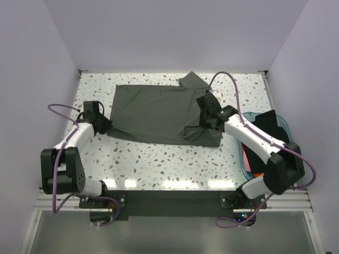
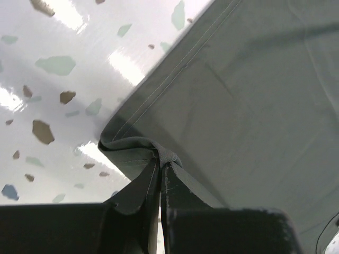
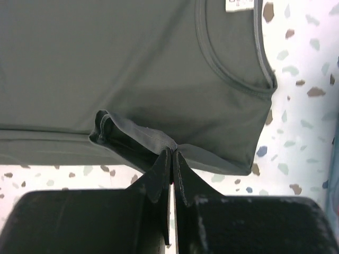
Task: Fold and stack the t-shirts
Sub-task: Fold the tshirt
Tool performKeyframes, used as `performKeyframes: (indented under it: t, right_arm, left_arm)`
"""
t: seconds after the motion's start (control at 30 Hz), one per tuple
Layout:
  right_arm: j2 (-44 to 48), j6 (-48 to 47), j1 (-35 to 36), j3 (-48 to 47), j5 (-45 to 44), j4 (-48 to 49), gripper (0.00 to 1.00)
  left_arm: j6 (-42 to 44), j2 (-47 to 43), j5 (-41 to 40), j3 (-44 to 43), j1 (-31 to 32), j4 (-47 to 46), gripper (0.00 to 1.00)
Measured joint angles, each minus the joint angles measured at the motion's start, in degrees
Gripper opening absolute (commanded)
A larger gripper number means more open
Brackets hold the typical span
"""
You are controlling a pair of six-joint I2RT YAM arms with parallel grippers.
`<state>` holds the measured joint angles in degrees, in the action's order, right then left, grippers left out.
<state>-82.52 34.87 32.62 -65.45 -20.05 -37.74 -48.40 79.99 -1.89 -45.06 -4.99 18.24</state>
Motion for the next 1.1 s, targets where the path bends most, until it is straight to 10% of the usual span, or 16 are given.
performKeyframes:
  t: [1.1]
  right_arm:
    - [-22.27,-10.47,-6.45,-20.15,1.57,6.60,0.00]
  left_arm:
    - [0.20,16.48,-1.38,-13.64,0.00,-0.33,0.05]
